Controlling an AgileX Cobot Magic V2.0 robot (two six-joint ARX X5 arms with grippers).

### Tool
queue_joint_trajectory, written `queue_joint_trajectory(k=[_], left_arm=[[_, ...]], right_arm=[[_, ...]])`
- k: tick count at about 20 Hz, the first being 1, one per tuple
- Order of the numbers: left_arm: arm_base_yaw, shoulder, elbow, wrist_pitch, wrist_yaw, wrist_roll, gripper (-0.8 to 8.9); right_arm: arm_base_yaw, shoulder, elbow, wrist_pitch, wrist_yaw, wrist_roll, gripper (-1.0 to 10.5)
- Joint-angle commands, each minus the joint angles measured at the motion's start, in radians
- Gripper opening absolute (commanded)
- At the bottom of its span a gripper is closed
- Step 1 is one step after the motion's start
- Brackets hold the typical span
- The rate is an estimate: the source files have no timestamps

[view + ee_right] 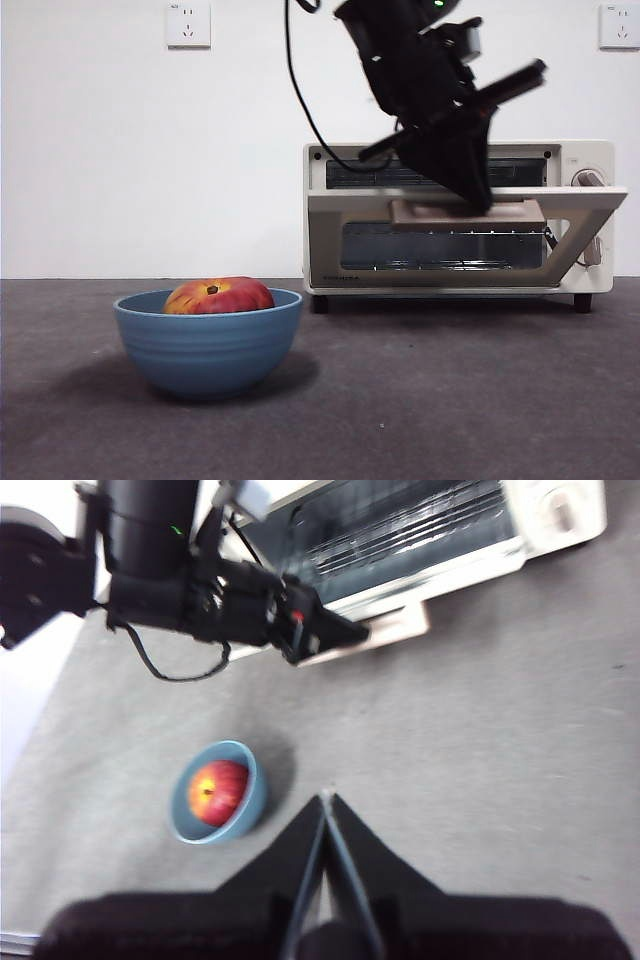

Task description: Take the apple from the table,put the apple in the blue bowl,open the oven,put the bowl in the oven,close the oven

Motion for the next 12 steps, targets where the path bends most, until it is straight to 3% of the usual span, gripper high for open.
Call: queue_joint_trajectory(k=[1,5,12], left_arm=[[-0.022,0.019,-0.013,0.028,-0.033,-0.033,-0.06],[-0.059,0.023,-0.023,0.039,-0.101,-0.033,-0.06],[-0.076,0.020,-0.107,0.049,-0.085,-0.003,-0.06]], right_arm=[[0.000,-0.003,0.026,-0.043,0.039,-0.040,0.0],[0.000,-0.003,0.051,-0.103,0.094,-0.047,0.0],[0.000,-0.003,0.058,-0.127,0.112,-0.049,0.0]])
